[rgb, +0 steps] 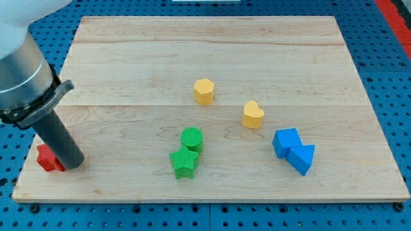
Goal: Slide the red star diagonally to green star
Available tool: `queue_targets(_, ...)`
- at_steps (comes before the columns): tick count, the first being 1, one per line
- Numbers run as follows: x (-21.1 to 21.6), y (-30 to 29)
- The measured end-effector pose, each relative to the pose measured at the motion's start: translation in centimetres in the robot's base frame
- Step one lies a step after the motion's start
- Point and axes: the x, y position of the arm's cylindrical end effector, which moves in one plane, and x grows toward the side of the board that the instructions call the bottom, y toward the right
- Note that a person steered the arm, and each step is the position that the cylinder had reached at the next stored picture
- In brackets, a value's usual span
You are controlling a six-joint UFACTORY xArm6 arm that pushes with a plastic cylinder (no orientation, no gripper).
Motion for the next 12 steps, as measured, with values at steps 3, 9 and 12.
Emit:
queue_targets(3,2.4,-7.0)
queue_targets(9,-1.5,8.5)
queue_targets(12,-1.9,6.5)
